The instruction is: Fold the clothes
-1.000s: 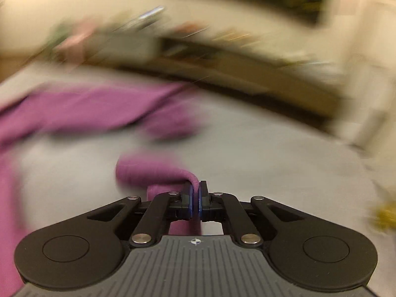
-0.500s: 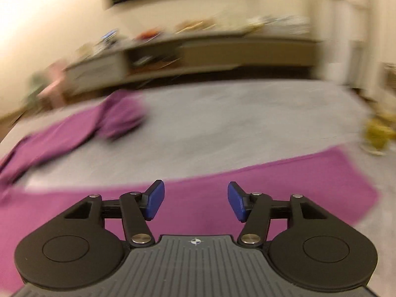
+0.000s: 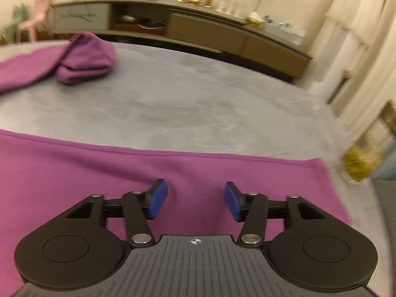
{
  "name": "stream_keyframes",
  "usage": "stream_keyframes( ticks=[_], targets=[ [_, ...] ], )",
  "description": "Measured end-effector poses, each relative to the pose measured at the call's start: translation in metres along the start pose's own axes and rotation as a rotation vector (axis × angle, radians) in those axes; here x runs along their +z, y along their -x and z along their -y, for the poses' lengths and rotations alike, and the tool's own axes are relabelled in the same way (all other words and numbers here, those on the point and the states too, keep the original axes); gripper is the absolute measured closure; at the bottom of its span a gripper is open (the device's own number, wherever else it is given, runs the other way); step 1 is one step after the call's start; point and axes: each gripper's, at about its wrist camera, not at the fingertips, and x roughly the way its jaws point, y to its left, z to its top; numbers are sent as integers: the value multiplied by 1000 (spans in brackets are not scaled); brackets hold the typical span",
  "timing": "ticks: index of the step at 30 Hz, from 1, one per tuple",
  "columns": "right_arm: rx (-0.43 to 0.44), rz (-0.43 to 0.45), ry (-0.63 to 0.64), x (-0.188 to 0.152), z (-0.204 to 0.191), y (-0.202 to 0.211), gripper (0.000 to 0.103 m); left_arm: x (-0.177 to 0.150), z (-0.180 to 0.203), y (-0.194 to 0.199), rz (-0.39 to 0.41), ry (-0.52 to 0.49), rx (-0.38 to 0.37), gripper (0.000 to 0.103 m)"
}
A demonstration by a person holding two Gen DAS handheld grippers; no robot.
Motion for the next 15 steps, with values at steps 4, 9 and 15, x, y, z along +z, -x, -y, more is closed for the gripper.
stream_keyframes(
  ticks=[4,9,15],
  targets=[
    [161,134,-88,23,-14,44,34,25,-7,21,165,23,-6,86],
    [301,135,-101,77,-69,17,16,66,26,-39,125,-69,80,81],
    [326,70,-275,122,-91,-66,22,82,27,-78,111,-28,117,90]
  ],
)
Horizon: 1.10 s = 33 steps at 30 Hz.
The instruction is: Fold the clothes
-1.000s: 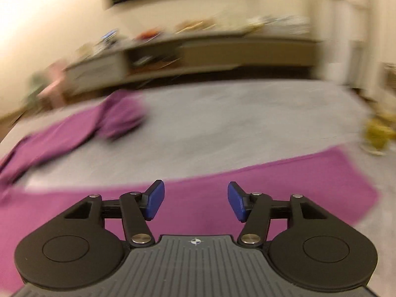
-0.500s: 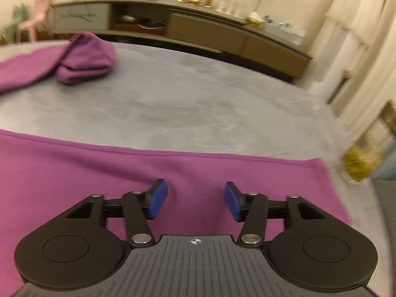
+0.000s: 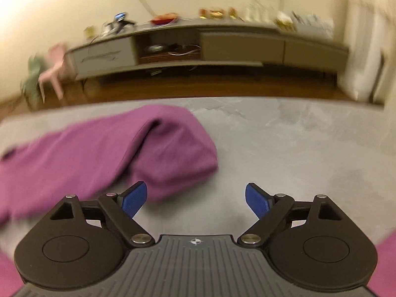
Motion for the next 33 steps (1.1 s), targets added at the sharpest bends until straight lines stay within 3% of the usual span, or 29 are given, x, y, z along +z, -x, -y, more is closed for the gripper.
stream_keyframes(
  ticks=[1,2,3,4,8,9,12,13,14,16,17,18,20,21,22,24,26,29,30,31,33],
  targets=[
    [21,0,-13,2,2,-8,45,2,-5,-1,2,25,-12,93],
    [41,0,-25,5,4,-16,55,4,-9,-2,4,51,-24,94],
    [46,5,-6,8,4,-18,77,5,-14,-4,6,76,-36,95],
    [37,24,37,11,2,-12,88,7,-21,-2,17,114,-49,95],
    [-70,220,322,12,-19,49,94,8,-69,3,43,400,-142,98],
    [-122,294,434,6,-28,72,101,9,-77,8,43,461,-165,98],
    [-357,515,897,-38,-54,132,102,6,-99,1,-1,601,-216,96],
    [-414,524,1043,-57,-57,137,101,6,-98,-3,-30,603,-213,94],
    [-428,457,1159,-76,-53,137,101,9,-93,-5,-51,583,-196,90],
    [-388,244,1299,-110,-36,126,98,12,-84,0,-64,543,-137,86],
    [-358,176,1276,-120,-25,125,97,14,-81,4,-65,529,-113,86],
    [-316,137,1171,-120,-15,128,89,17,-76,10,-49,509,-87,86],
    [-196,107,843,-106,10,139,64,23,-70,23,-9,460,-42,86],
    [-145,113,672,-96,24,143,41,24,-68,32,15,431,-22,86],
    [-108,122,501,-86,40,143,25,26,-65,39,36,412,-14,86],
    [-99,126,217,-68,72,133,19,28,-59,51,69,377,-30,86],
    [-107,108,30,-57,100,119,19,30,-51,53,78,349,-95,85],
    [-67,46,-96,-50,125,91,23,32,-40,31,10,343,-157,85],
    [-39,17,-108,-50,125,81,41,33,-38,21,-19,353,-162,85],
    [-31,-1,-85,-48,121,75,73,33,-37,15,-34,360,-159,85],
    [-31,-30,-16,-43,110,66,95,33,-36,4,-62,373,-153,85]
  ],
)
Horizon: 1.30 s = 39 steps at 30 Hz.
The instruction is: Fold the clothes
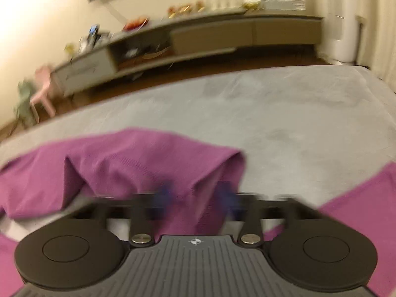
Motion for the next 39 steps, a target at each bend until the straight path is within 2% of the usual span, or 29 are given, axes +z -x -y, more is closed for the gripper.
stream_keyframes(
  ticks=[1,3,6,8,10,11,14,15,16,18,22,24,27,31,35,39],
  targets=[
    [-8,7,50,2,-7,1,99,-1,0,-1,1,-6,5,85],
    [-99,90,180,11,-18,17,99,-3,0,-3,2,-17,14,85],
    [-338,221,376,29,-28,29,99,-5,1,1,40,-23,29,85],
    [-442,224,458,30,-27,29,99,-3,5,6,74,-23,40,85],
    [-469,179,471,27,-20,23,98,-1,11,11,109,-32,76,85],
    [-470,154,470,24,-16,19,97,-1,13,14,129,-38,99,85],
    [-442,151,387,21,-12,14,75,0,19,20,164,-39,156,85],
    [-413,157,346,20,-11,14,63,0,21,20,169,-37,168,85],
    [-372,161,307,19,-13,9,54,0,24,21,175,-36,181,85],
    [-283,158,248,17,-19,0,47,-1,31,21,180,-46,194,85],
    [-92,104,150,12,-27,-2,32,-4,41,12,141,-64,163,85],
    [-68,62,118,15,-28,-13,32,-6,43,4,107,-67,152,85],
    [-77,20,102,22,-15,-31,34,-8,37,-13,45,-56,160,85],
    [-144,15,73,30,11,-29,35,-5,22,-26,31,-63,159,85],
    [-187,-15,54,36,29,-29,34,9,5,-28,-28,-5,75,88],
    [-109,-22,-27,41,51,-23,34,32,-9,-42,-84,11,10,88]
  ],
)
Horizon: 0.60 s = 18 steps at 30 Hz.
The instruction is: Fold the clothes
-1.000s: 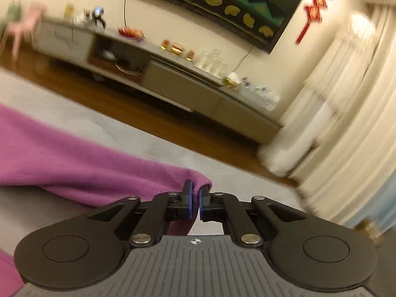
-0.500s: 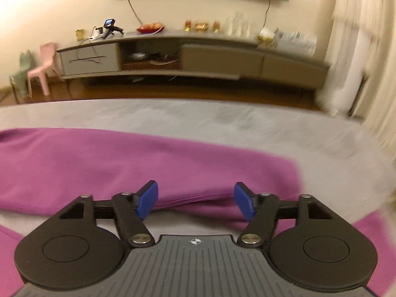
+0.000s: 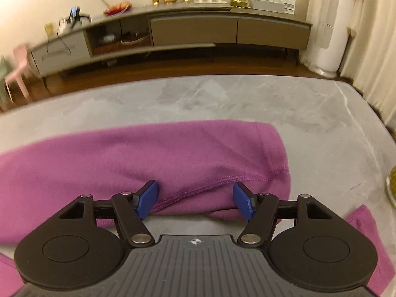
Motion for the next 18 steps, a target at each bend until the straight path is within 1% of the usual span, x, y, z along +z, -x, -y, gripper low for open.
stream_keyframes(
  ticks=[3,4,6,8,9,10,11,13,15,16,17,18],
  targets=[
    [8,7,-75,10,22,-13,35,7,-3,-13,18,67,-10,88],
    [-15,19,-63,13,25,-18,36,9,-4,-17,37,113,-11,88],
    [-100,29,46,20,20,-32,38,10,-3,-22,78,182,-11,88],
    [-198,69,192,24,9,-38,38,5,6,-19,99,192,2,88],
    [-205,78,193,26,9,-36,38,3,12,-16,102,168,10,88],
    [-196,81,168,28,12,-33,36,4,19,-14,95,133,17,88],
    [-186,85,143,30,15,-29,36,11,25,-14,68,100,14,88],
    [-151,75,11,29,32,-23,30,26,38,-15,15,33,7,88],
    [-114,62,-133,28,51,-16,28,50,51,-12,-26,-5,7,88],
    [-95,55,-205,27,60,-13,28,64,57,0,14,-11,2,87],
    [-99,48,-234,26,66,-13,28,77,63,12,53,-16,-4,86],
    [-115,39,-236,25,69,-16,28,91,70,25,93,-21,-9,85]
  ],
)
